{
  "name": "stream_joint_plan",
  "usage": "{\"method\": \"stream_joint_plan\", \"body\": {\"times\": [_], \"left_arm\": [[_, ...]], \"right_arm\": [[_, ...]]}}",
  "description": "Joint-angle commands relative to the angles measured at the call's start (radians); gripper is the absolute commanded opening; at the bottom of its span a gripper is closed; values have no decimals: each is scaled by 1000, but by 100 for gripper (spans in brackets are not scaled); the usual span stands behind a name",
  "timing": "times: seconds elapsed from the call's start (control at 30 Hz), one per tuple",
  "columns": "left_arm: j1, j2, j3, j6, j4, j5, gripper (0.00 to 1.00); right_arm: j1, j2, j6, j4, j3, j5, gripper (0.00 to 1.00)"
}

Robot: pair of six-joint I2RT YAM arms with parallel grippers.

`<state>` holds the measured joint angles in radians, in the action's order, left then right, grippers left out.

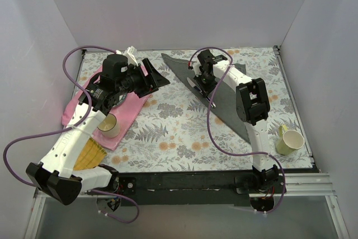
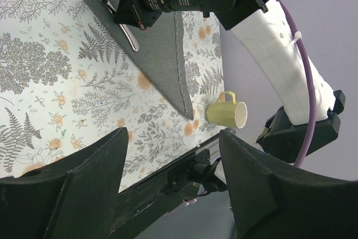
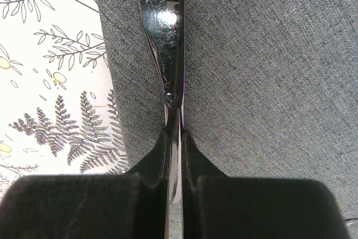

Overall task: Fold the napkin, place the utensils inside, and roll it up
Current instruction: Place the utensil onto the napkin

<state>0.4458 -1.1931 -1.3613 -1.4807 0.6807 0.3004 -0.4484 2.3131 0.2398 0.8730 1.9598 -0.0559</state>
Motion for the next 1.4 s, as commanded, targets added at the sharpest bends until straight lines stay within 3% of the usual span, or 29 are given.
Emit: {"method": "stream_joint_plan", "body": {"times": [0.0, 0.13, 0.37, 0.63, 0.77, 0.9, 1.07, 1.1, 1.23, 1.37], "left_arm": [[-10, 27, 4, 11, 3, 20, 66], [-12, 27, 13, 5, -3, 23, 67], [-16, 18, 22, -6, -18, 23, 71], [-19, -25, 31, -49, -70, 14, 74], [-27, -65, 62, -73, -159, -99, 74], [-47, -135, 137, -73, -355, -344, 73], [-104, -355, 177, -66, -637, -435, 65], [-113, -403, 132, -38, -653, -445, 59], [-131, -627, -25, 26, -719, -435, 53], [-145, -787, -143, 57, -805, -423, 53]], "right_arm": [[-7, 15, -4, -5, 42, -18, 1], [-6, 12, -4, -5, 31, -16, 4], [-7, 9, -8, -8, 31, -18, 26], [-9, -26, -19, -6, 16, 13, 41], [-9, -73, -147, 75, 97, 50, 42], [-7, -154, -310, 229, 224, 162, 43], [-7, -407, -362, 196, -34, 81, 43], [-7, -488, -369, 181, -71, 62, 43], [0, -622, -379, 190, -202, 8, 43], [8, -693, -389, 192, -292, -15, 43]]}}
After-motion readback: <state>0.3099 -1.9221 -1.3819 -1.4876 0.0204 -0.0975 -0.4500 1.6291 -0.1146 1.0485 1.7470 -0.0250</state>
